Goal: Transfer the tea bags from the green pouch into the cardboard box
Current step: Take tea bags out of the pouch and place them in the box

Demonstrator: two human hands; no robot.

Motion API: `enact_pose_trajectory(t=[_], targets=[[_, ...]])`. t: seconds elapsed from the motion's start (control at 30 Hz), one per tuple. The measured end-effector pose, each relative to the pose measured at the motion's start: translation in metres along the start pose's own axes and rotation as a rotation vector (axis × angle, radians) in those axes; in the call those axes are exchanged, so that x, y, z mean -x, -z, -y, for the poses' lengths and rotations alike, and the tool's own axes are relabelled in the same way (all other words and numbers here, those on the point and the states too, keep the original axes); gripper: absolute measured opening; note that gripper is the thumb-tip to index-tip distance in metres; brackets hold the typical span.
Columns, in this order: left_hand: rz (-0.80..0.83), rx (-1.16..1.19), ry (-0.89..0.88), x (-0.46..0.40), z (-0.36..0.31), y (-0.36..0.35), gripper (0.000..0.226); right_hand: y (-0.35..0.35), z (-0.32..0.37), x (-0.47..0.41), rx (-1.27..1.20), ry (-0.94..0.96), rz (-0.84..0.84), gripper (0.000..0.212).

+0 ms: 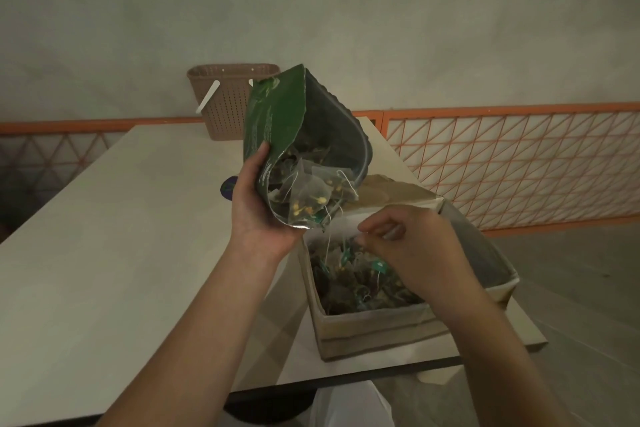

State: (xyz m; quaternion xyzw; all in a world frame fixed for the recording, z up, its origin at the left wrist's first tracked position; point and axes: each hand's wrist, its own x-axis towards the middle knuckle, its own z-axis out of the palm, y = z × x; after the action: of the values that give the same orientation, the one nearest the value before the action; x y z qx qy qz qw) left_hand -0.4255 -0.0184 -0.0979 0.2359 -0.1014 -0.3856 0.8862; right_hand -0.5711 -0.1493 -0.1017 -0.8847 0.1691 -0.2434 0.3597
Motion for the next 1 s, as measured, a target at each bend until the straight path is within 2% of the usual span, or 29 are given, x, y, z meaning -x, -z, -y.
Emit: enact_pose_trajectory(t=[0.07, 0.2, 0.27, 0.37, 0.47, 0.53, 0.6, 0.7, 0.83, 0.9, 1.0], targets=[[-0.002, 0.007, 0.004, 0.0, 0.0, 0.001, 0.057, -0.002, 0.007, 0.002, 0.014, 0.083, -0.082, 0.014], [-0.031, -0.015, 0.008, 0.001, 0.001, 0.002, 0.061, -0.009, 0.032, 0.008, -0.137, 0.296, -0.283, 0.012], [-0.047, -0.033, 0.003, 0.002, 0.002, 0.001, 0.064, -0.014, 0.042, 0.009, -0.097, 0.328, -0.294, 0.022], [-0.06, -0.018, -0.009, 0.003, 0.003, -0.002, 0.065, -0.024, 0.048, 0.005, 0.11, 0.308, -0.246, 0.039], [-0.049, -0.003, 0.001, 0.004, 0.004, -0.005, 0.065, -0.032, 0.045, 0.001, 0.19, 0.324, -0.254, 0.032], [-0.046, -0.003, 0.004, 0.004, 0.003, -0.005, 0.063, -0.028, 0.044, -0.001, 0.07, 0.312, -0.259, 0.018], [-0.046, 0.007, 0.002, 0.003, 0.002, -0.004, 0.064, -0.018, 0.044, -0.001, -0.181, 0.238, -0.212, 0.008], [-0.052, 0.032, 0.002, 0.002, 0.001, -0.002, 0.06, 0.001, 0.045, 0.0, -0.542, 0.108, -0.117, 0.012], [-0.046, 0.054, 0.003, 0.001, 0.002, -0.002, 0.056, 0.015, 0.031, 0.002, -0.656, 0.0, -0.144, 0.01], [-0.033, 0.065, 0.012, 0.0, 0.003, -0.002, 0.055, 0.017, 0.017, 0.002, -0.586, -0.016, -0.135, 0.017], [-0.02, 0.056, 0.016, -0.001, 0.005, -0.001, 0.054, 0.017, -0.011, 0.004, -0.139, -0.075, -0.047, 0.021]])
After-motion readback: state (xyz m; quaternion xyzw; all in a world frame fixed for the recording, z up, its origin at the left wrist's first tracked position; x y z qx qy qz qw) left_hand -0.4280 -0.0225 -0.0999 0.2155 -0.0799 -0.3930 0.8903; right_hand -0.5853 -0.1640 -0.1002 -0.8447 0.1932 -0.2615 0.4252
